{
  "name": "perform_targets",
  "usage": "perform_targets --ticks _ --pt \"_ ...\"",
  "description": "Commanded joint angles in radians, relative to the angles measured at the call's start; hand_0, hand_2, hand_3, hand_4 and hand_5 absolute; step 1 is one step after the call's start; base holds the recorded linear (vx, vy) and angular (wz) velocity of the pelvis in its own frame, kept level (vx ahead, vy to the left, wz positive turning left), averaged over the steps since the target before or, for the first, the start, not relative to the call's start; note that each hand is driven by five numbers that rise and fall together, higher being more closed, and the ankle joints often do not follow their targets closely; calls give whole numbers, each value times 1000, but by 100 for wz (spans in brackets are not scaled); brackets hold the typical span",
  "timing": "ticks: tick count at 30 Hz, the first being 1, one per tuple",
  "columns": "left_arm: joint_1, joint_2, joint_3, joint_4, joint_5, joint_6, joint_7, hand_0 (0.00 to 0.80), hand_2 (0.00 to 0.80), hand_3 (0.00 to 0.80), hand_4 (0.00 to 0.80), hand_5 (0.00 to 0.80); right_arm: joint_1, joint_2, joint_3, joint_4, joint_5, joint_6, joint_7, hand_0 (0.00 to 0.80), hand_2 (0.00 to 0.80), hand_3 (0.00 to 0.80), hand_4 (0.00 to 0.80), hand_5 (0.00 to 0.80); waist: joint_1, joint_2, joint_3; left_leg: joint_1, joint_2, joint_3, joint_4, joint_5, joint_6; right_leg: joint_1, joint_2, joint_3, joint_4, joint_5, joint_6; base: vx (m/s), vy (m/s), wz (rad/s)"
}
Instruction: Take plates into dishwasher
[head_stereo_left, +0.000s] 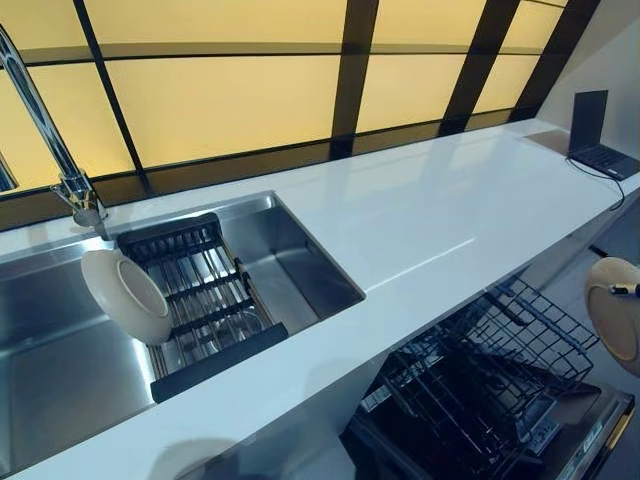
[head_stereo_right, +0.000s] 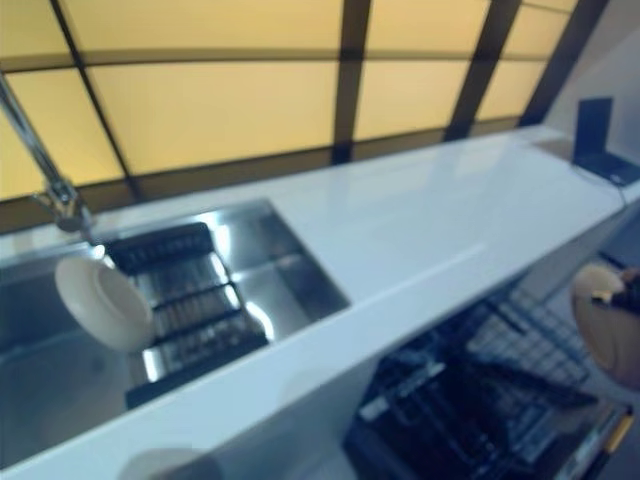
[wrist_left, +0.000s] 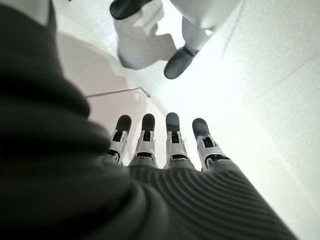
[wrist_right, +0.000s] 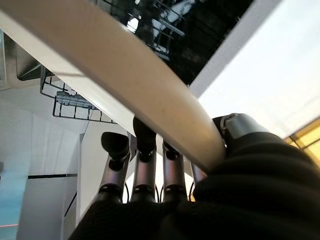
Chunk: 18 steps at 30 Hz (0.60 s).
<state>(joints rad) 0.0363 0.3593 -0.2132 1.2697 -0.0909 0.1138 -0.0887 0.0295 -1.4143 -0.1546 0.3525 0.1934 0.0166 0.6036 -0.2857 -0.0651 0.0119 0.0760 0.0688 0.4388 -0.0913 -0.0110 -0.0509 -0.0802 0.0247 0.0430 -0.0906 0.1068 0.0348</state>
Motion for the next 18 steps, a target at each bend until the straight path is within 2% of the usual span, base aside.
perform_targets --ticks 1,7,18 --pt "-23 50 22 21 43 -9 -4 0 0 0 0 0 -45 -3 -78 -16 -35 -69 -22 800 800 800 800 800 27 -28 15 20 -8 -55 4 -64 43 65 3 -67 3 -53 79 1 -37 0" --pt "-35 54 32 20 55 -18 -16 0 0 0 0 0 -10 21 -60 -84 -81 -117 -11 800 800 800 800 800 29 -22 26 14 -5 -56 4 -59 40 61 2 -75 3 -54 78 -3 -22 0" --pt "-47 54 53 25 67 -28 -27 0 0 0 0 0 -33 88 16 -233 -131 -44 52 800 800 800 800 800 40 -15 45 2 -6 -69 4 -55 35 59 -2 -89 3 -60 75 0 0 0"
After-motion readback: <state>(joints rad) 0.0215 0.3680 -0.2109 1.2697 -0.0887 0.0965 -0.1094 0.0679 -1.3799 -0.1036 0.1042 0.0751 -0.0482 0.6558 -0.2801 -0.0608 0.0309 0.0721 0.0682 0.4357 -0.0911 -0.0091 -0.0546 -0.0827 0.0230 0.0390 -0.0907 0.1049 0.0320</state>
